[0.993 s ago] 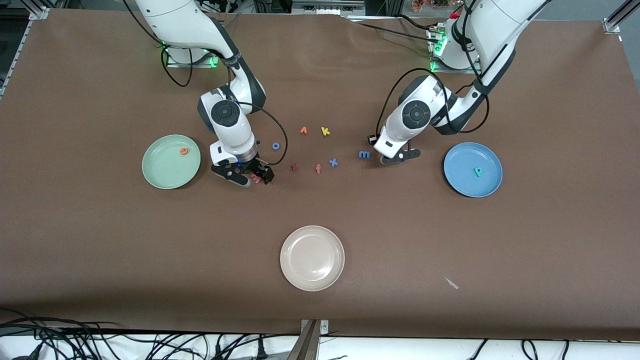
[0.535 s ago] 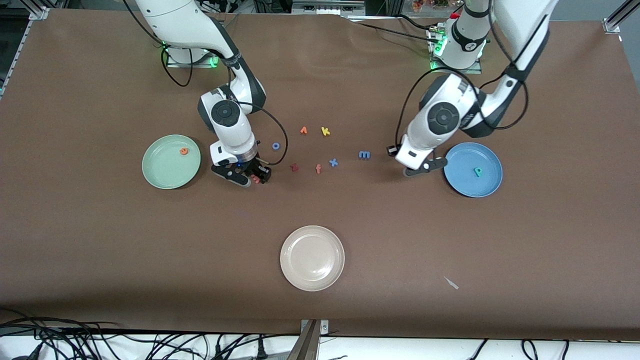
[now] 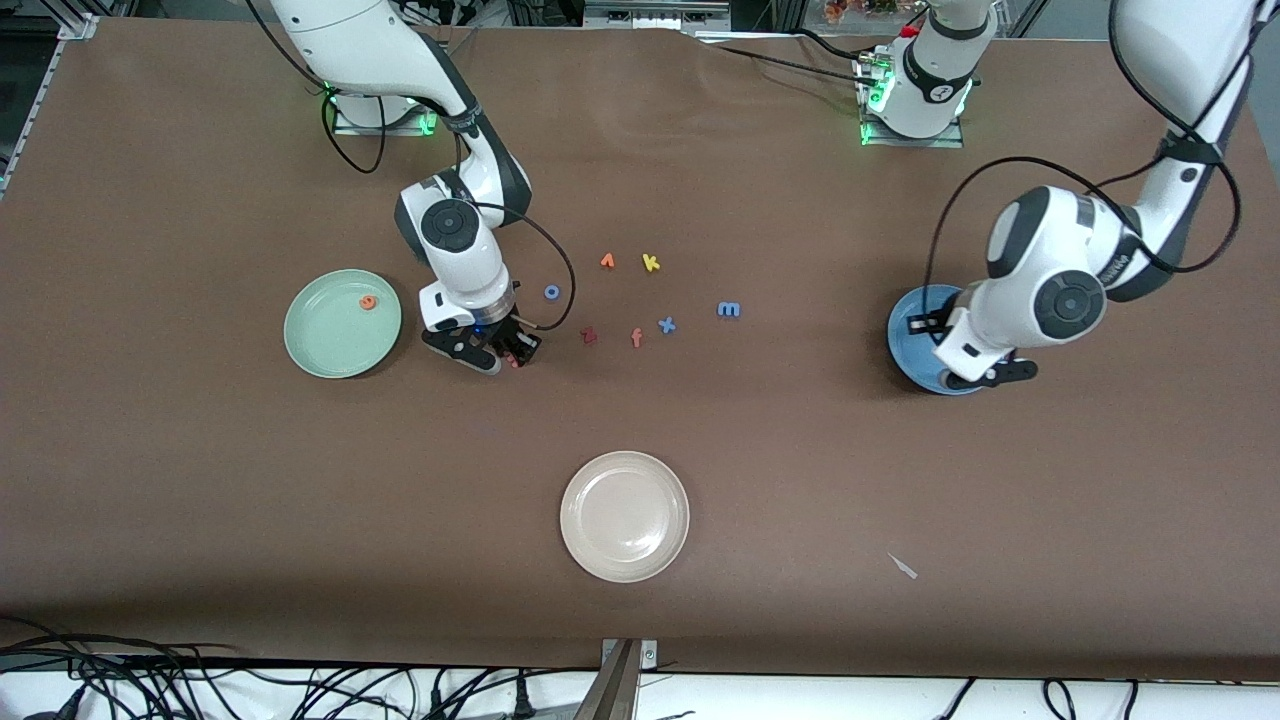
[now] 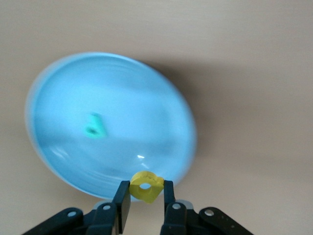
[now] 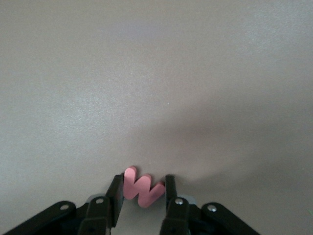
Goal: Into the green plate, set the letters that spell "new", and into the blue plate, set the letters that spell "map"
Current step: 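Grasp the pink w with the right gripper while the left gripper drops the yellow letter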
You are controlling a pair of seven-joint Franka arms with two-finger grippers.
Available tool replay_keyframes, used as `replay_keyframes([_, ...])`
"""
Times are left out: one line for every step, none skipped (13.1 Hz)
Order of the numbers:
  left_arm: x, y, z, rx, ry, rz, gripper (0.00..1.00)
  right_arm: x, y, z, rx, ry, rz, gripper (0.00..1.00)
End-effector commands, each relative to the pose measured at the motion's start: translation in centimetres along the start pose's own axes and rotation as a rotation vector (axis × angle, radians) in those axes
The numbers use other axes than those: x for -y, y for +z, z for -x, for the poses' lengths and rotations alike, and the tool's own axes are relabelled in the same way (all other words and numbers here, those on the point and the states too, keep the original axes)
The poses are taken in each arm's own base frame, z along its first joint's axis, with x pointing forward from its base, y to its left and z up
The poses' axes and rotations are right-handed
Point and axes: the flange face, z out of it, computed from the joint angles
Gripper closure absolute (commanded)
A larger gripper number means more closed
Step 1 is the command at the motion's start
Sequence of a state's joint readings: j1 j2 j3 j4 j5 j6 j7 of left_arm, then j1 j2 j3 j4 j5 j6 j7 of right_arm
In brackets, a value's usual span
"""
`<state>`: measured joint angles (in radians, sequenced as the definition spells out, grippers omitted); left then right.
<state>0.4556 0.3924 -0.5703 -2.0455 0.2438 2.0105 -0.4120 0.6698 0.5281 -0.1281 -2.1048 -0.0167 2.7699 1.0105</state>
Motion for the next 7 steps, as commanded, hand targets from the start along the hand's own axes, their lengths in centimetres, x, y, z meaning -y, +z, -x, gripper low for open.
replay_keyframes([2.4,4.5,-2.5,0.013,0.05,-0.028,0.86,0.1,-0.3,0.0,-0.011,-0.008,-0.009,0.8])
replay_keyframes([3.1,5.5,-3.1,0.013,0.045,-0.011,0.85,0.0,-0.5,-0.5,-0.018,-0.016,-0.012,0.79])
replay_keyframes([3.1,6.1,-3.2,0.017,0.045,-0.003,0.81,0.2,-0.9,-1.1,-0.026,-0.035,-0.016,0.79])
replay_keyframes([3.0,6.1,-3.2,0.018,0.045,-0.002,0.74,0.1,-1.1,-1.4,-0.03,-0.039,-0.017,0.79])
replay_keyframes([2.9,5.9,-3.2,0.018,0.042,0.004,0.74,0.1,-1.4,-1.5,-0.032,-0.039,-0.019,0.79])
replay_keyframes([2.9,5.8,-3.2,0.017,0.038,0.008,0.74,0.1,-1.6,-1.7,-0.035,-0.039,-0.022,0.79])
replay_keyframes([2.8,5.6,-3.2,0.014,0.037,0.011,0.74,0.0,-1.9,-1.9,-0.038,-0.037,-0.022,0.78])
